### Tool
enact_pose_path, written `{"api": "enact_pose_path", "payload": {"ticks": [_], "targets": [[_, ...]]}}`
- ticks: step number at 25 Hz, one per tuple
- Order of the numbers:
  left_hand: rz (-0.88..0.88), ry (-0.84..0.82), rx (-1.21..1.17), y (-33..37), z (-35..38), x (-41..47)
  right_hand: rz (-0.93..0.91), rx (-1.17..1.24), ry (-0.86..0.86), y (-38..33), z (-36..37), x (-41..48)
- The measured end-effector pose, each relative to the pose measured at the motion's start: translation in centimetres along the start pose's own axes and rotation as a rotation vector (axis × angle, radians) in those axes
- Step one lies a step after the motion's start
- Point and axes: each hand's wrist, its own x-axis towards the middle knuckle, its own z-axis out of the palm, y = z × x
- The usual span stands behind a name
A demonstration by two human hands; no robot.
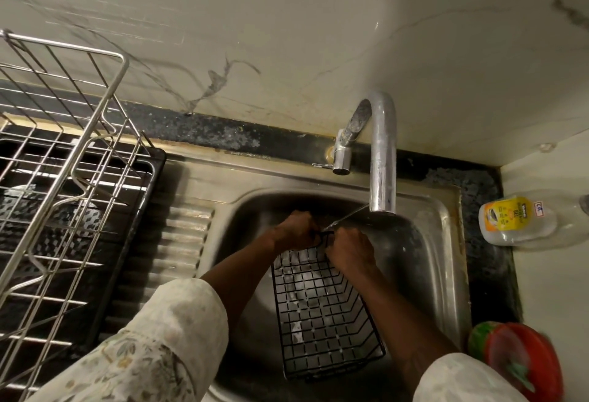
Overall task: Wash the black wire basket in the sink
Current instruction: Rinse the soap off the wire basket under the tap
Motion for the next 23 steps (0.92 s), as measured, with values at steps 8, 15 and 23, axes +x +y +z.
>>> {"api": "enact_pose_path", "payload": {"ticks": [8, 15, 23], "targets": [[-0.085, 0.159, -0.200, 0.3, -0.6, 0.2, -0.011, 0.144, 0.073, 0.8, -0.3, 1.4], [-0.211, 0.205, 0.199, -0.4, 1.5, -0.7, -0.028, 0.161, 0.111, 0.1, -0.3, 1.7], [-0.220, 0.205, 0.330, -0.8, 1.3, 0.1, -0.031, 0.123, 0.135, 0.6, 0.2, 1.6]]}}
